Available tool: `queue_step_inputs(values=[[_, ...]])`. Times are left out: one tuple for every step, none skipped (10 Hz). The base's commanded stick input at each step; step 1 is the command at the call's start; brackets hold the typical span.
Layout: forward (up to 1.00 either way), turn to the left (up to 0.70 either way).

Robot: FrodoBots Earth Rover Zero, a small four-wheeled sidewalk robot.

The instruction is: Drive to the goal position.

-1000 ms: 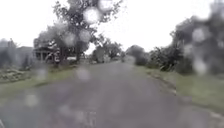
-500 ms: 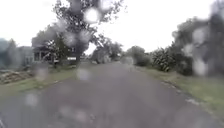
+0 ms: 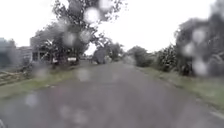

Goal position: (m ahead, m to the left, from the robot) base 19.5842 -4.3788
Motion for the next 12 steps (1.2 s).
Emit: queue_step_inputs(values=[[1.00,-0.11],[1.00,-0.24],[1.00,-0.36],[1.00,-0.40],[1.00,-0.40],[1.00,-0.40],[1.00,-0.13],[1.00,-0.06],[1.00,0.00],[1.00,0.00],[1.00,0.00],[1.00,0.00]])
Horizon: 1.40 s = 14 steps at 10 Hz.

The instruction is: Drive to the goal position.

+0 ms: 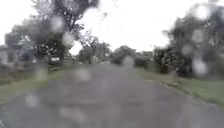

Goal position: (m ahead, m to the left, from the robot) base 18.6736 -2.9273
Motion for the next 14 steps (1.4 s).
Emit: queue_step_inputs(values=[[1.00,0.00],[1.00,0.00],[1.00,0.00],[1.00,0.00],[1.00,0.00],[1.00,0.00],[1.00,0.00],[1.00,0.00],[1.00,0.00],[1.00,0.00],[1.00,0.00],[1.00,0.00],[1.00,0.00],[1.00,0.00]])
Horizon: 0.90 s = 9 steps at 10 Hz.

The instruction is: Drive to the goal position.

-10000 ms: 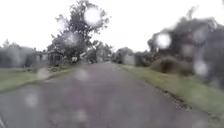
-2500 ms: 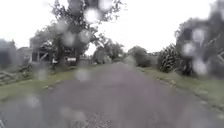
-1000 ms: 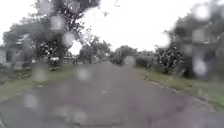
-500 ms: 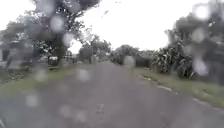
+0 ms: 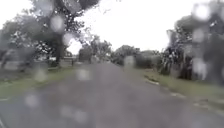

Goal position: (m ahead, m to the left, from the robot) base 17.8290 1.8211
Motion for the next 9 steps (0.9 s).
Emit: queue_step_inputs(values=[[1.00,0.00],[1.00,0.00],[1.00,0.00],[1.00,0.00],[1.00,0.00],[1.00,0.00],[1.00,0.00],[1.00,0.00],[1.00,0.00]])
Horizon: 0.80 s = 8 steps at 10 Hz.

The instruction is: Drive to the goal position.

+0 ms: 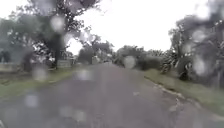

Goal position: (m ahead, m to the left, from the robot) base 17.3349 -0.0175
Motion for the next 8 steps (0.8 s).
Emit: queue_step_inputs(values=[[1.00,0.00],[1.00,0.00],[1.00,0.00],[1.00,0.00],[1.00,0.00],[1.00,0.00],[1.00,0.00],[1.00,0.00]])
